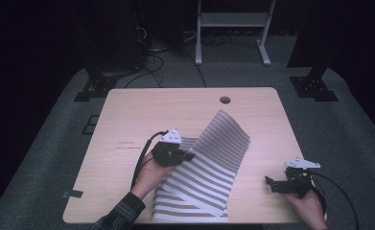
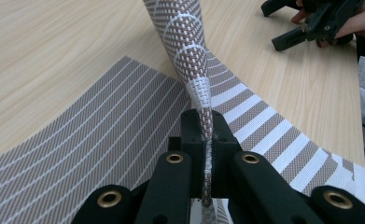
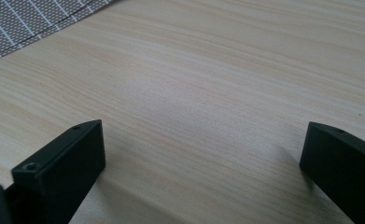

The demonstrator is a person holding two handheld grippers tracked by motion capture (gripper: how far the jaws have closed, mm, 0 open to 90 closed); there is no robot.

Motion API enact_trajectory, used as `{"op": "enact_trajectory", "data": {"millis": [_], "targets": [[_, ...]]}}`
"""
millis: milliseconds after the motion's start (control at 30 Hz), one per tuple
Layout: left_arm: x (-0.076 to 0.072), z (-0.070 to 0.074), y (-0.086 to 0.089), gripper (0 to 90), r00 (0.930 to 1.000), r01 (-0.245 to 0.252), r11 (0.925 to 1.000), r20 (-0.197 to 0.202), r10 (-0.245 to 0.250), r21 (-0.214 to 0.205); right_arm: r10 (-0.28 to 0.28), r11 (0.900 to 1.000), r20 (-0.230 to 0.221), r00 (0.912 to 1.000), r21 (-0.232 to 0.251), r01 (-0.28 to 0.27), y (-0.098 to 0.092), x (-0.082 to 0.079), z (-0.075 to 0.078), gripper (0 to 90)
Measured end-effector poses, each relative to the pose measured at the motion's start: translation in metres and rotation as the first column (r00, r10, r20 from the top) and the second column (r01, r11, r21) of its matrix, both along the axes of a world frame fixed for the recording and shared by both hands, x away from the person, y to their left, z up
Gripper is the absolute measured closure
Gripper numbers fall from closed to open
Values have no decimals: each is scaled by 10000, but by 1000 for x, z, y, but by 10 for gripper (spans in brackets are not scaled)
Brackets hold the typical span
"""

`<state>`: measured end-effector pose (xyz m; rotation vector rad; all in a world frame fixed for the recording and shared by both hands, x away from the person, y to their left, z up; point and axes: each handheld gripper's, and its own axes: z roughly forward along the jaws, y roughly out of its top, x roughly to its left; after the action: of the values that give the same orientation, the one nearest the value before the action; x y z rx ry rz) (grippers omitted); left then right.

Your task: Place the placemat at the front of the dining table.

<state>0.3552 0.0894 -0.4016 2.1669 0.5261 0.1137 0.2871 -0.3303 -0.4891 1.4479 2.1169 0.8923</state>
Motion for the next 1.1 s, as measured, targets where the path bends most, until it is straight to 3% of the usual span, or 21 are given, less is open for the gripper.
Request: {"op": "enact_trajectory", "data": {"millis": [433,567,1100], "targets": [[18,3,-24,885,10000,-96,10000,17,96,-26,8,10000,-2,10000,-1,-8,0,0,0,0],[23,2,-32,885,9999,-111,9998,83,110,142,18,10000,25,10000,-21,-18,0,0,0,0],[45,2,-62,885,9998,-170,9998,-103,171,42,25,10000,8,10000,-18,-25,0,0,0,0]]}}
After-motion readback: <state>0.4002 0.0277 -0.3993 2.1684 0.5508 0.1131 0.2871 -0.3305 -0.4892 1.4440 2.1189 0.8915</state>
